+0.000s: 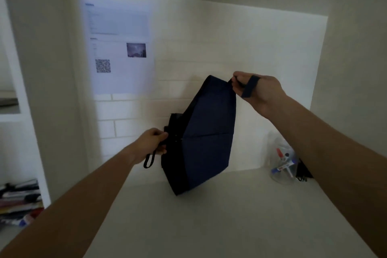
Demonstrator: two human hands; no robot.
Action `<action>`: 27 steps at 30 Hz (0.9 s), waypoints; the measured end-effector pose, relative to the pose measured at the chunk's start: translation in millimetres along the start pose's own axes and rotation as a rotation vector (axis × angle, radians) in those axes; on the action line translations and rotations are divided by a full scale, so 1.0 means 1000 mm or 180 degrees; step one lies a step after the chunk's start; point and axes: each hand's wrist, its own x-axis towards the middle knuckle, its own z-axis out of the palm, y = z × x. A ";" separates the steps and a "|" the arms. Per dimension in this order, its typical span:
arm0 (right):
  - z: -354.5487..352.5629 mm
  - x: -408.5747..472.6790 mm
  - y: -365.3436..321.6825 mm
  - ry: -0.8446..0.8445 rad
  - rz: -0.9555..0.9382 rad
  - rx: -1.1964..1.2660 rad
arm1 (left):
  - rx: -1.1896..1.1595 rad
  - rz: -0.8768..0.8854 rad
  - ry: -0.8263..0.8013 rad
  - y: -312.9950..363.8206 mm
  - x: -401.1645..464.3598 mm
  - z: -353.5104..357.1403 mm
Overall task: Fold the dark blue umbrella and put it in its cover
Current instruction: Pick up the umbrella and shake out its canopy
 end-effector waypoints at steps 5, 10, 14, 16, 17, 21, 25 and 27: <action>-0.024 -0.076 0.056 0.0277 0.0250 -0.0460 | 0.0104 -0.0021 -0.0065 -0.052 -0.005 0.015; -0.060 -0.157 0.117 0.0613 0.0812 -0.0566 | 0.0392 -0.0322 -0.0035 -0.134 -0.036 0.045; -0.067 -0.207 0.137 0.0761 0.1004 -0.0575 | 0.1845 -0.0190 0.0720 -0.170 -0.062 0.053; -0.067 -0.228 0.142 0.0804 0.1077 -0.0677 | 0.1732 0.0473 0.1312 -0.159 -0.091 0.067; -0.068 -0.238 0.144 0.0809 0.1123 -0.0714 | 0.1487 0.0996 0.1406 -0.148 -0.109 0.075; -0.077 -0.276 0.150 0.0832 0.1218 -0.0916 | 0.1544 0.2265 0.0215 -0.119 -0.180 0.108; -0.088 -0.310 0.161 0.0909 0.1374 -0.1133 | 0.2861 0.2334 -0.0526 -0.134 -0.204 0.139; -0.095 -0.329 0.167 0.0864 0.1413 -0.1240 | 0.3267 0.2309 -0.0483 -0.146 -0.209 0.147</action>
